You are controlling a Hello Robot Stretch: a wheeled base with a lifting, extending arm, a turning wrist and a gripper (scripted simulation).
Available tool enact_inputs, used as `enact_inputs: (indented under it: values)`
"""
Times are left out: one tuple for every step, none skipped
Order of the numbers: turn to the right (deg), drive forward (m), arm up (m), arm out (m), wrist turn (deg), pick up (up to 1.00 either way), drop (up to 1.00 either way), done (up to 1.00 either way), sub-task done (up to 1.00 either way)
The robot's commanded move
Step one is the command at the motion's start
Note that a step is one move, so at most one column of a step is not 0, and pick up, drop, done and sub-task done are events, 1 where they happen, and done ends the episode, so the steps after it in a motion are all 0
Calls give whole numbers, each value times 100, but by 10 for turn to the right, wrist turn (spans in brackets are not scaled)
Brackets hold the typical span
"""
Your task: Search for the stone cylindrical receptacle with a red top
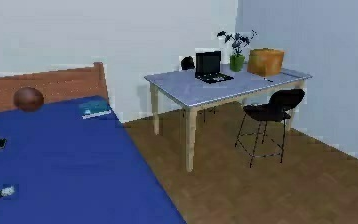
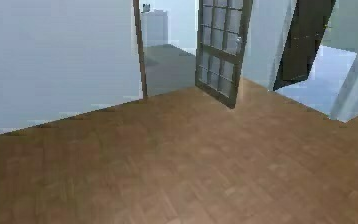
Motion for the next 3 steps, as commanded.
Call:
enact_inputs:
  values:
    - [450,0,0,0,0,0,0,0,0]
    - [450,0,0,0,0,0,0,0,0]
    - [450,0,0,0,0,0,0,0,0]
